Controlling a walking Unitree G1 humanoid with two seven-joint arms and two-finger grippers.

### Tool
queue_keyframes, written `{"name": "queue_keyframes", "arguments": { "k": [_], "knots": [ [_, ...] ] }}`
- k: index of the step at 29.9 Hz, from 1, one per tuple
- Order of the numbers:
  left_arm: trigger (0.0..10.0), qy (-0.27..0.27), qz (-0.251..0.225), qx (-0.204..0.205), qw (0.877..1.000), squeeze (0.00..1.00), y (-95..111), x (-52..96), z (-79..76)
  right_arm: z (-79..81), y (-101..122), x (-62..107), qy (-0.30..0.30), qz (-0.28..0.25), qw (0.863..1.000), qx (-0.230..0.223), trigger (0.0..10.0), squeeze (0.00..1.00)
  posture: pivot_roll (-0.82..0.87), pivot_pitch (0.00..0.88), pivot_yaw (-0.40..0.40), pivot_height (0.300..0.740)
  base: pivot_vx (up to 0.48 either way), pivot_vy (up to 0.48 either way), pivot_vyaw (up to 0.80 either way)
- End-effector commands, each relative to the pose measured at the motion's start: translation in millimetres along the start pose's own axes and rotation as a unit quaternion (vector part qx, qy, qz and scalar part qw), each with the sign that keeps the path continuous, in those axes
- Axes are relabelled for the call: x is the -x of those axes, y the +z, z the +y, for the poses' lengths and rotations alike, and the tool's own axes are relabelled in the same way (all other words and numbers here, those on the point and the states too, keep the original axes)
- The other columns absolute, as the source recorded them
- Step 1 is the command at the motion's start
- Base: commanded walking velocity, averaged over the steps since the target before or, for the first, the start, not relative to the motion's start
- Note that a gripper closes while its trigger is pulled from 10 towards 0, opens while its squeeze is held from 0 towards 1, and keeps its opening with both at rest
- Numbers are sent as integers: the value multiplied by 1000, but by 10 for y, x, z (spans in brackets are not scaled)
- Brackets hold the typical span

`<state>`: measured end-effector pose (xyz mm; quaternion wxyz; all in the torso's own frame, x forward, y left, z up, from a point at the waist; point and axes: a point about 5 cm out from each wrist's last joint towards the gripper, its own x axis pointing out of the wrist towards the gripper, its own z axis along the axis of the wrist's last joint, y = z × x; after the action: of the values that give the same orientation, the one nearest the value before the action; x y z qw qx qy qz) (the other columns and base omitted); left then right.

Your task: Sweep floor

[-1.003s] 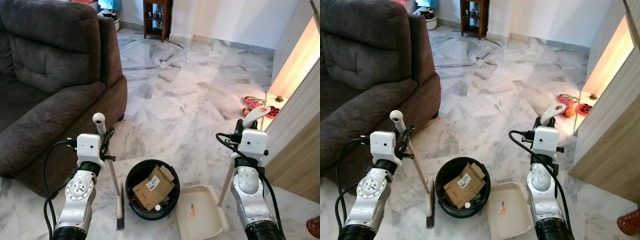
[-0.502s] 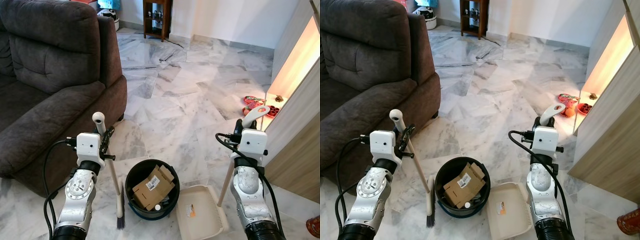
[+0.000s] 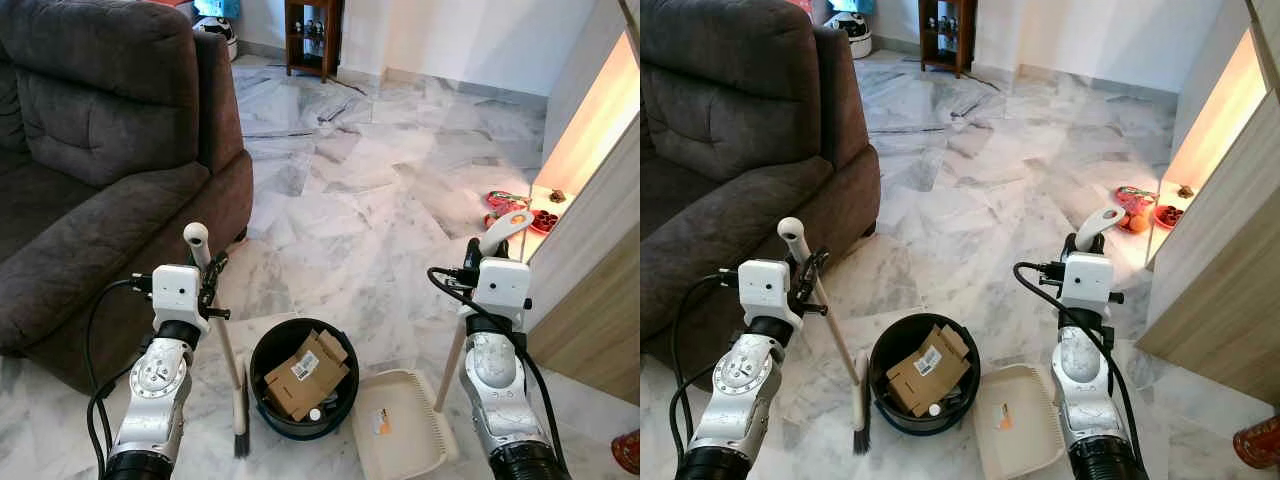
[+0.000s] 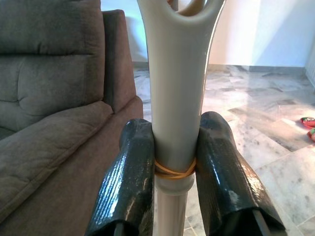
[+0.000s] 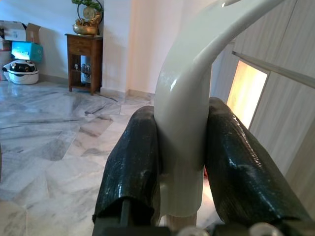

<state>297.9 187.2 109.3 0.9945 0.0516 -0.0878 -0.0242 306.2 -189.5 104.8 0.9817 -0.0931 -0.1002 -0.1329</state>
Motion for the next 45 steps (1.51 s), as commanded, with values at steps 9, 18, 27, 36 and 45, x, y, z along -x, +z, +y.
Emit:
{"name": "queue_keyframes", "arguments": {
  "k": [9,18,27,36,45],
  "knots": [
    [10000,7,-36,5,999,0,159,-81,15,13,125,-73,6,-26,1000,-5,10000,0,-24,76,-21,740,0,0,0],
    [10000,8,-37,6,999,0,160,-78,13,25,121,-75,10,-25,1000,-4,10000,0,-23,76,-23,740,0,0,0],
    [10000,8,-38,6,999,0,166,-81,10,28,125,-81,13,-25,1000,-3,10000,0,-23,76,-23,740,-260,0,0],
    [10000,7,-40,7,999,0,168,-98,0,34,129,-96,15,-25,1000,-3,10000,0,-23,65,-23,740,-270,0,0],
    [10000,7,-39,6,999,0,168,-103,2,45,121,-105,15,-22,1000,-2,10000,0,-20,59,-23,740,-272,0,0]
  ]
}}
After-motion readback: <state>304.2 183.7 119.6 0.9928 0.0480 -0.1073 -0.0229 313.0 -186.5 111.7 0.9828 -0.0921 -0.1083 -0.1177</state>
